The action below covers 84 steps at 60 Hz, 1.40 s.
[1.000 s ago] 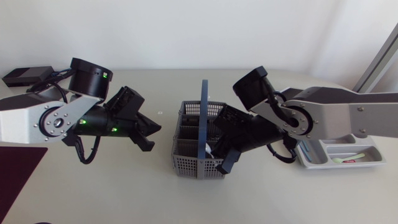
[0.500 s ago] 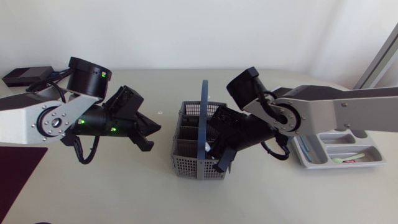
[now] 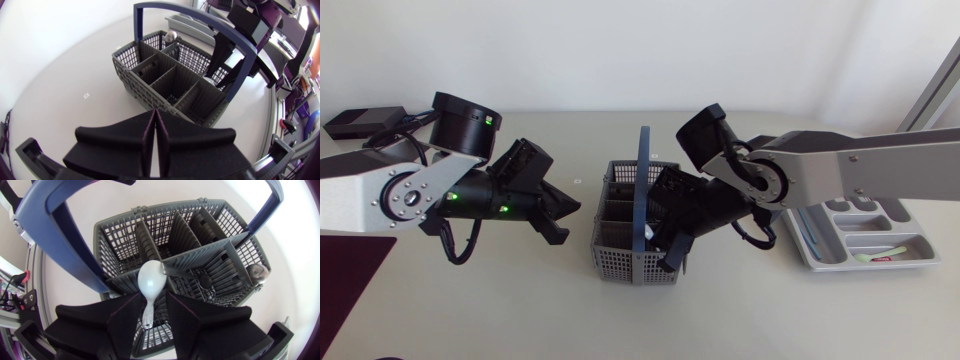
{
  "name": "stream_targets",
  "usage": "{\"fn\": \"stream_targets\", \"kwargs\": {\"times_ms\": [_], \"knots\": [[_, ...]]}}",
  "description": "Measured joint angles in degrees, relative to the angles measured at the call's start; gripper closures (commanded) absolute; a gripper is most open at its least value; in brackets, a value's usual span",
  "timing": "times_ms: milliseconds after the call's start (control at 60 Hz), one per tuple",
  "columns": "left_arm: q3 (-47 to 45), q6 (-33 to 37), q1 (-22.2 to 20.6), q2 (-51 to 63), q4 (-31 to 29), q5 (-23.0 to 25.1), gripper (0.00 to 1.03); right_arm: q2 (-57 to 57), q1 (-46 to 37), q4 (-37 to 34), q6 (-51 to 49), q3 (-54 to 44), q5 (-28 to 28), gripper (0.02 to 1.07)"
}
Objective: Sort the cutlery from the basket into the organizer compartments.
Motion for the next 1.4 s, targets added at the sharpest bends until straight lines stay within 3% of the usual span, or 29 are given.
{"fn": "stream_targets", "kwargs": {"times_ms": [183,767,850,1100,1400], "knots": [[0.0,0.0,0.0,0.0,0.0,0.0,1.0,1.6,0.0,1.1,-0.7,0.3,-0.6,0.97],[0.0,0.0,-0.3,0.0,0.0,0.0,1.0,-1.0,-0.2,1.1,-1.3,-2.1,0.0,1.01],[0.0,0.0,-0.4,0.0,0.0,0.0,1.0,-1.0,-0.2,1.2,-1.3,-2.2,0.0,1.0],[0.0,0.0,-0.4,0.0,0.0,0.0,1.0,-4.3,-0.5,-0.2,-1.2,-3.1,0.0,0.76],[0.0,0.0,-0.4,0.0,0.0,0.0,1.0,-9.6,-0.5,-2.5,1.6,-2.8,0.5,0.7]]}}
